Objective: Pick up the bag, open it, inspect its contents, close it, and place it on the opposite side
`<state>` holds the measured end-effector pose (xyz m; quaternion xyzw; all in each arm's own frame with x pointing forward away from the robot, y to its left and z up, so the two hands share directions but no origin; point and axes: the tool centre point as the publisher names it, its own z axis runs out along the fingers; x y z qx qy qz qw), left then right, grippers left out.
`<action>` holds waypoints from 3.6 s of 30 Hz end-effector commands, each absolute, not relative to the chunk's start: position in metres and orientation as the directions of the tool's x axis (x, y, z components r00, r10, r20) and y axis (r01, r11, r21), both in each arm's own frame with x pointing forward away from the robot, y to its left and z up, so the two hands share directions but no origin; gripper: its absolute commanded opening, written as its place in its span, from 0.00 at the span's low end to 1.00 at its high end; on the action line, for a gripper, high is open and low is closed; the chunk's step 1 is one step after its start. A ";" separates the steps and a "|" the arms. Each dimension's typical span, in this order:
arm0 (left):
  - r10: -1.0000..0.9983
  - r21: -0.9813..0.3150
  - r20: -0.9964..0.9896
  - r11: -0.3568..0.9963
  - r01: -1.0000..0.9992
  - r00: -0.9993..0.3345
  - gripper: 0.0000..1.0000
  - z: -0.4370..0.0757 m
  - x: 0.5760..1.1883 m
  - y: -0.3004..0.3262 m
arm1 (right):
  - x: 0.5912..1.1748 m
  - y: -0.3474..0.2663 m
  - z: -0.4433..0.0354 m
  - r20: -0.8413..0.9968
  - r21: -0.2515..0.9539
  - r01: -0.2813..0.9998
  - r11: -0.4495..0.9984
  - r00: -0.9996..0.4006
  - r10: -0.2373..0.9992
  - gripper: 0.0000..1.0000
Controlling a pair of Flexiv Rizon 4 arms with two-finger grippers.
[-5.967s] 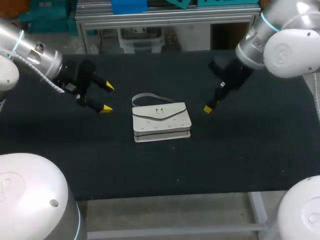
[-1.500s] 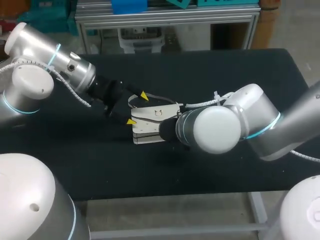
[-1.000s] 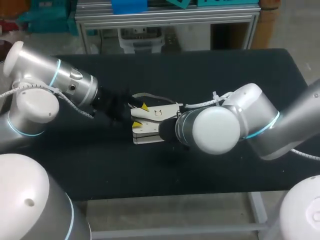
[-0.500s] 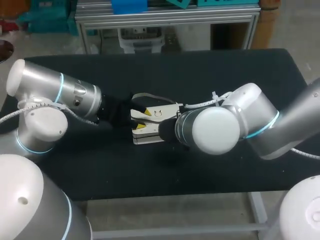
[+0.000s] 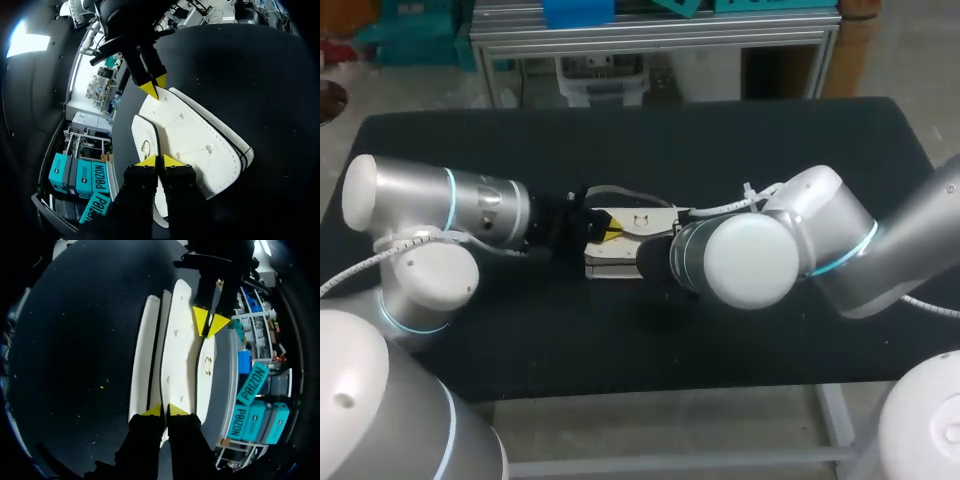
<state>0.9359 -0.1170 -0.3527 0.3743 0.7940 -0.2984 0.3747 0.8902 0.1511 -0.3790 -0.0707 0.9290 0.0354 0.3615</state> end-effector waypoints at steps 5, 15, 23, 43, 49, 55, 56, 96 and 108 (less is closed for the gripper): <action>0.292 -0.292 -0.799 0.576 0.763 -0.526 0.00 -0.335 0.942 -0.115 | 0.887 0.149 -0.384 -0.784 0.022 -0.165 0.986 -0.615 -0.085 0.00; 0.204 -0.552 -0.606 0.588 0.591 -0.769 0.00 -0.309 0.948 -0.104 | 0.887 0.149 -0.384 -0.784 0.022 -0.165 0.986 -0.615 -0.085 0.00; 0.179 -0.677 -0.430 0.585 0.447 -0.885 0.00 -0.308 0.953 -0.099 | 0.887 0.149 -0.384 -0.784 0.022 -0.165 0.986 -0.615 -0.085 0.00; 0.190 -0.658 -0.463 0.580 0.479 -0.866 0.55 -0.328 0.927 -0.097 | 0.887 0.149 -0.384 -0.784 0.022 -0.165 0.986 -0.615 -0.085 0.00; 0.174 -0.632 -0.468 0.619 0.465 -0.867 0.51 -0.337 0.931 -0.109 | 0.887 0.149 -0.384 -0.784 0.022 -0.165 0.986 -0.615 -0.085 0.00; 0.146 -0.625 -0.451 0.653 0.428 -0.881 0.49 -0.343 0.951 -0.116 | 0.887 0.149 -0.384 -0.784 0.022 -0.165 0.986 -0.615 -0.085 0.00; 0.140 -0.621 -0.452 0.659 0.424 -0.881 0.50 -0.344 0.954 -0.116 | 0.887 0.149 -0.384 -0.784 0.022 -0.165 0.986 -0.615 -0.085 0.00; 0.116 -0.618 -0.338 0.721 0.313 -0.934 0.00 -0.354 0.991 -0.116 | 0.887 0.149 -0.384 -0.784 0.022 -0.165 0.986 -0.615 -0.085 0.00; 0.048 -0.676 -0.327 0.685 0.270 -0.944 0.00 -0.323 0.983 -0.116 | 0.877 0.150 -0.349 -0.761 0.032 -0.162 0.986 -0.644 -0.081 1.00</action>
